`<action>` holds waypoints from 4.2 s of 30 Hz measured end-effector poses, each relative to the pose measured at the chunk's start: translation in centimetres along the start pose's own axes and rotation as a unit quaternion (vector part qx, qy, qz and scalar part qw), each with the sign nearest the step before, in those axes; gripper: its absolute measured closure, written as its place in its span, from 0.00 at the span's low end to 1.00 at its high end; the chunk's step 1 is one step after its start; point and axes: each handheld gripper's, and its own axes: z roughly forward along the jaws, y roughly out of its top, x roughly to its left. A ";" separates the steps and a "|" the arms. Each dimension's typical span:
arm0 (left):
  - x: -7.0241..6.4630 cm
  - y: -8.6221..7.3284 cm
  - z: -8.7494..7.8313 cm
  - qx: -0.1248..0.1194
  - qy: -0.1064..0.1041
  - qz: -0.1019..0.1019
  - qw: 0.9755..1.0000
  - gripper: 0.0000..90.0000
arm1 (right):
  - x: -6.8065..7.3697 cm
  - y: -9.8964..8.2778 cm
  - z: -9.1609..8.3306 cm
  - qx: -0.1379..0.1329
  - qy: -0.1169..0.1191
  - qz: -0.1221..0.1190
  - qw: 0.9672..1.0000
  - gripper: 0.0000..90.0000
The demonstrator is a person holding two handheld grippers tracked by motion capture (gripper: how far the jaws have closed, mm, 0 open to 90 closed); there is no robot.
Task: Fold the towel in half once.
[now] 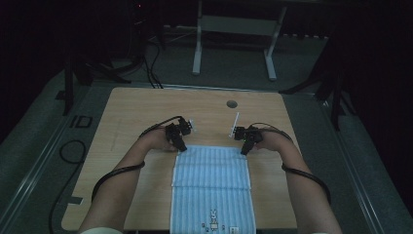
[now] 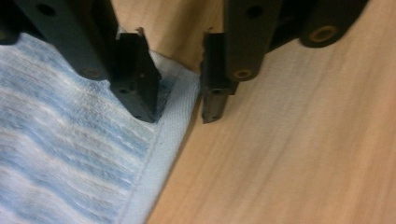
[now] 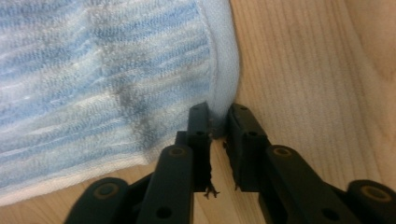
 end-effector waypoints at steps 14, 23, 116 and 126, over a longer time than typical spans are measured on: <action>0.4 0.7 -2.5 -0.032 0.078 -0.012 0.996 0.94 | -0.1 0.2 -1.9 -0.023 -0.067 0.007 0.997 0.94; 1.8 2.4 -6.7 -0.057 0.133 -0.026 0.989 0.94 | -1.7 0.5 -7.0 -0.052 -0.108 0.025 0.992 0.94; -14.8 -7.4 -3.9 -0.014 -0.030 0.116 0.993 0.65 | 16.6 -8.9 -1.9 -0.077 -0.013 -0.102 0.992 0.74; -12.4 -7.1 -4.6 -0.019 0.010 0.087 0.996 0.58 | 13.8 -8.7 -3.8 -0.087 -0.052 -0.083 0.991 0.66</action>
